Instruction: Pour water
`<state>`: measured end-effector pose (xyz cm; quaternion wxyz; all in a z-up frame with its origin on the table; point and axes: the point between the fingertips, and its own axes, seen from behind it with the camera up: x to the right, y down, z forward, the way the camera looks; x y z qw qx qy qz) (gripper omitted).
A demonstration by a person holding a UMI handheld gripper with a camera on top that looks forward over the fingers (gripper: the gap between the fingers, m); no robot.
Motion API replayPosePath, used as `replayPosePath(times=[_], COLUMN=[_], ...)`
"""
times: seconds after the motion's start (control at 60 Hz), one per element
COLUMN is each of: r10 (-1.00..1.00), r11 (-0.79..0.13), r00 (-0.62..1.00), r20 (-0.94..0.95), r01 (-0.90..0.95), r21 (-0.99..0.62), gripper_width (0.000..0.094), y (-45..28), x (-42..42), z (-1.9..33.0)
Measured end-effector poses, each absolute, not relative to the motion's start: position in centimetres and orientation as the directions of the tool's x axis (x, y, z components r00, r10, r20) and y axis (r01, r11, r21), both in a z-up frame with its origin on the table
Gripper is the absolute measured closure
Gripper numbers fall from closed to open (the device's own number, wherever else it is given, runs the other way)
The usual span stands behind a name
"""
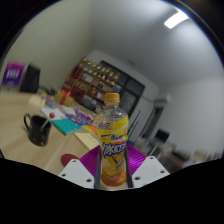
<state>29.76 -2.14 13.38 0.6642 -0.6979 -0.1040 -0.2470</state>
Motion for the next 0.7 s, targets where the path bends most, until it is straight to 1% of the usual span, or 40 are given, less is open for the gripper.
replayPosePath(times=[0.033, 0.083, 0.15, 0.167, 0.183, 0.217, 0.283, 0.35, 0.367, 0.4, 0.45, 0.467, 0.517, 0.617, 0.65, 0.7], r10=[-0.192, -0.182, -0.162, -0.137, -0.137, -0.127, -0.095, -0.074, -0.063, -0.066, -0.067, -0.062, -0.049, -0.051, -0.054, -0.046], r11=[-0.102, -0.108, -0.12, -0.114, -0.115, -0.108, -0.09, -0.072, -0.058, -0.048, -0.031, -0.023, -0.004, 0.008, 0.011, 0.014], r00=[0.781, 0.632, 0.376, 0.306, 0.241, 0.11, -0.14, -0.367, -0.416, -0.499, -0.591, -0.612, -0.661, -0.708, -0.714, -0.715], r20=[0.594, 0.753, 0.912, 0.942, 0.961, 0.986, 0.986, 0.927, 0.907, 0.864, 0.804, 0.789, 0.749, 0.705, 0.698, 0.698], r01=[0.586, 0.748, 0.91, 0.94, 0.96, 0.986, 0.987, 0.93, 0.909, 0.867, 0.806, 0.791, 0.75, 0.705, 0.698, 0.698], r21=[-0.804, -0.655, -0.396, -0.322, -0.257, -0.124, 0.132, 0.362, 0.413, 0.496, 0.59, 0.612, 0.662, 0.709, 0.716, 0.716], gripper_width=[0.0564, 0.0564, 0.0566, 0.0565, 0.0565, 0.0565, 0.0562, 0.0566, 0.0563, 0.056, 0.0564, 0.0564, 0.0561, 0.0564, 0.056, 0.0563], y=[-0.5, 0.5, 2.1, 1.5, 2.0, 3.9, 5.3, 6.4, 5.7, 6.8, 7.3, 6.6, 7.4, 7.4, 6.6, 7.6], x=[28.3, 27.1, 24.8, 25.4, 24.3, 22.8, 20.1, 18.2, 18.3, 17.3, 16.4, 16.4, 15.6, 15.0, 15.2, 15.0], z=[14.7, 17.0, 19.5, 20.7, 20.7, 20.6, 20.2, 19.2, 19.9, 19.1, 18.1, 18.4, 17.5, 16.5, 16.7, 16.6])
